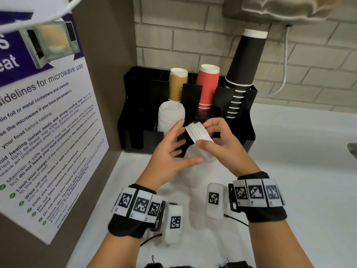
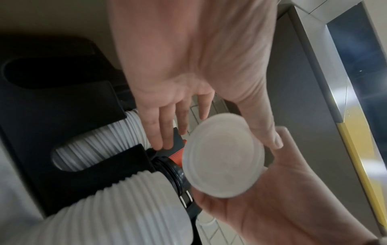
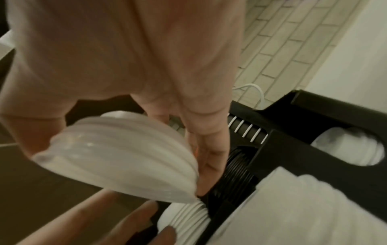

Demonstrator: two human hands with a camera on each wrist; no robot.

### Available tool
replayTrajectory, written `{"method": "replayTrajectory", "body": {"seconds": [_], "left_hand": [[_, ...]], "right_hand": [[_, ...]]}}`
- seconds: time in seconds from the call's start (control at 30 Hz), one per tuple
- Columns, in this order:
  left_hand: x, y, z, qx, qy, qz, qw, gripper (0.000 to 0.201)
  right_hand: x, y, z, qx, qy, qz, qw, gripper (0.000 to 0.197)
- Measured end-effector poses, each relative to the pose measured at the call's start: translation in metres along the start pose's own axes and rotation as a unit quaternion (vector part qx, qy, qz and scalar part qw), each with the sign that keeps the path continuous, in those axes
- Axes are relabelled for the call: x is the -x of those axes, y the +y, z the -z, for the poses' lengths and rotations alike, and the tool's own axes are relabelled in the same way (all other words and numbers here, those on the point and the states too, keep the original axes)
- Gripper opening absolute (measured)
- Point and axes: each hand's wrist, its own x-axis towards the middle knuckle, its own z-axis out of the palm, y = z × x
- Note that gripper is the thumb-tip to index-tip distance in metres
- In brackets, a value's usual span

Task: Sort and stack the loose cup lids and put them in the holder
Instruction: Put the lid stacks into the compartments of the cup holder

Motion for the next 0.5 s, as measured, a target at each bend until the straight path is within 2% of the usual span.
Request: {"method": "replayTrajectory", "body": {"seconds": [0.13,0.23,0.5], "left_hand": [[0.001,0.001,-0.003,0.035,0.000,-0.014,0.999,0.095],[0.003,0.002,0.001,0.041,-0.002,-0.022,0.999,0.093],[0.003,0.004,0.003,0.043,0.009,-0.023,0.999,0.093]], "right_hand": [[0.008,-0.013,-0.002,-0.047,-0.068,-0.006,0.997,0.058],[0.010,-0.016,0.001,-0.062,-0.102,-0.001,0.993,0.060],[0.011,-0.016,0.007,-0.100,-0.120,0.008,0.988,0.062]]}}
